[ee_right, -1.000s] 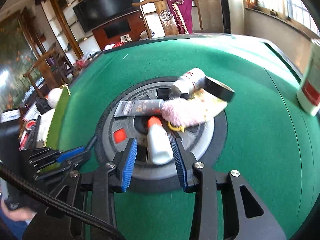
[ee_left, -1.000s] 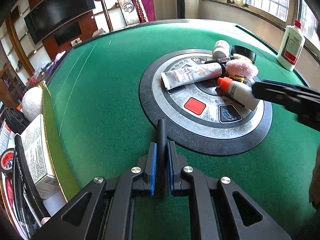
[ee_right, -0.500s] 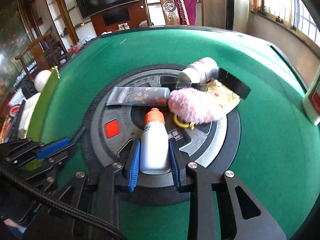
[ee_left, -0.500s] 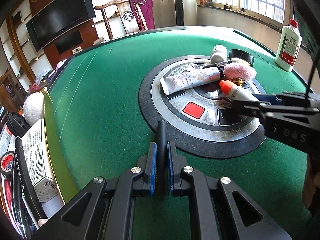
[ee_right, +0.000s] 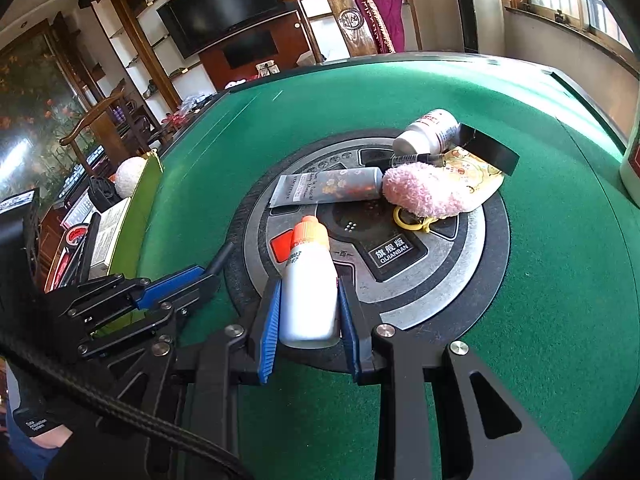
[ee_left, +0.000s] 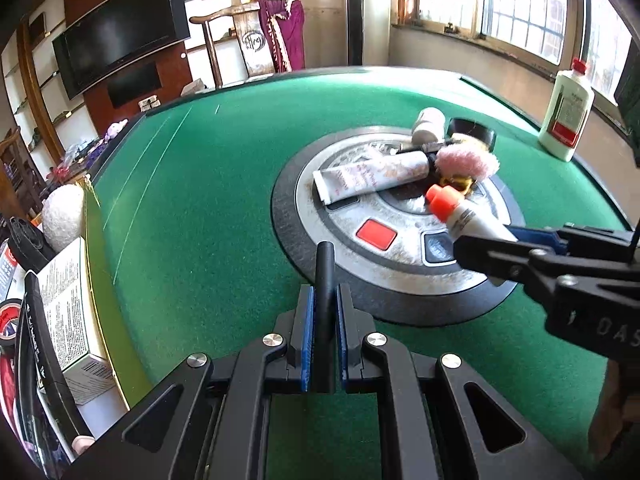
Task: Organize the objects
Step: 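Grasp the orange-capped white bottle with the right gripper while the left holds the rod, then carry the black rod and white bottle in both grippers over the tray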
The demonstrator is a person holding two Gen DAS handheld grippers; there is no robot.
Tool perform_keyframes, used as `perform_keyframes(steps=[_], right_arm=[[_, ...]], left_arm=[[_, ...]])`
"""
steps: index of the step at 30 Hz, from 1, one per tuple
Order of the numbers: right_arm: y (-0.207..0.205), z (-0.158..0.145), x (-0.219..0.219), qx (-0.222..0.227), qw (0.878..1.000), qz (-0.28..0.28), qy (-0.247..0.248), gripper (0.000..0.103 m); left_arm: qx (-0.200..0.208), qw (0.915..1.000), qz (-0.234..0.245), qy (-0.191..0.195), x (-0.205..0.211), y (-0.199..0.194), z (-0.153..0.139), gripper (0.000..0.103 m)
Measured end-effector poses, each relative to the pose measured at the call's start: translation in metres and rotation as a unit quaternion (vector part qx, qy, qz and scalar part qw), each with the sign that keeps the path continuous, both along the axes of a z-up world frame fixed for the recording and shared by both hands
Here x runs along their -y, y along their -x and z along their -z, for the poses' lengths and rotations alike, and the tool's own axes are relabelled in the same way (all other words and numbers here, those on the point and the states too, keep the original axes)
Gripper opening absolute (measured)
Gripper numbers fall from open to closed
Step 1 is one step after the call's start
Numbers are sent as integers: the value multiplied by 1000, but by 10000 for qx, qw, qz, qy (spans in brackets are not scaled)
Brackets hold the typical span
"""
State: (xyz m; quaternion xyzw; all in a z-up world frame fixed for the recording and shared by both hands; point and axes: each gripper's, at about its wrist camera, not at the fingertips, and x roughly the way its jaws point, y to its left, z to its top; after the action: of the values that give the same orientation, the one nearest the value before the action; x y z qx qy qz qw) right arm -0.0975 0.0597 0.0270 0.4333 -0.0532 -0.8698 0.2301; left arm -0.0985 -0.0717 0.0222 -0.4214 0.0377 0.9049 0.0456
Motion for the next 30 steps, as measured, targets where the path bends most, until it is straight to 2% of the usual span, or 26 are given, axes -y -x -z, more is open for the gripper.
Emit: perform_keyframes(steps=[12,18,30], right_arm=[[0,-5,7,-63,10000,-38,22,25],[-1,-8,7,-84,9999,-59,67,25],[-18,-25,35,-186,9989,-321,302,25]], left_arm=[[-136,9995,48,-284,7,0,-15,8],[-369,9985,96,-400,10,-7,-32,8],[-626,9956,-297,-626,43,-13,-62,8]])
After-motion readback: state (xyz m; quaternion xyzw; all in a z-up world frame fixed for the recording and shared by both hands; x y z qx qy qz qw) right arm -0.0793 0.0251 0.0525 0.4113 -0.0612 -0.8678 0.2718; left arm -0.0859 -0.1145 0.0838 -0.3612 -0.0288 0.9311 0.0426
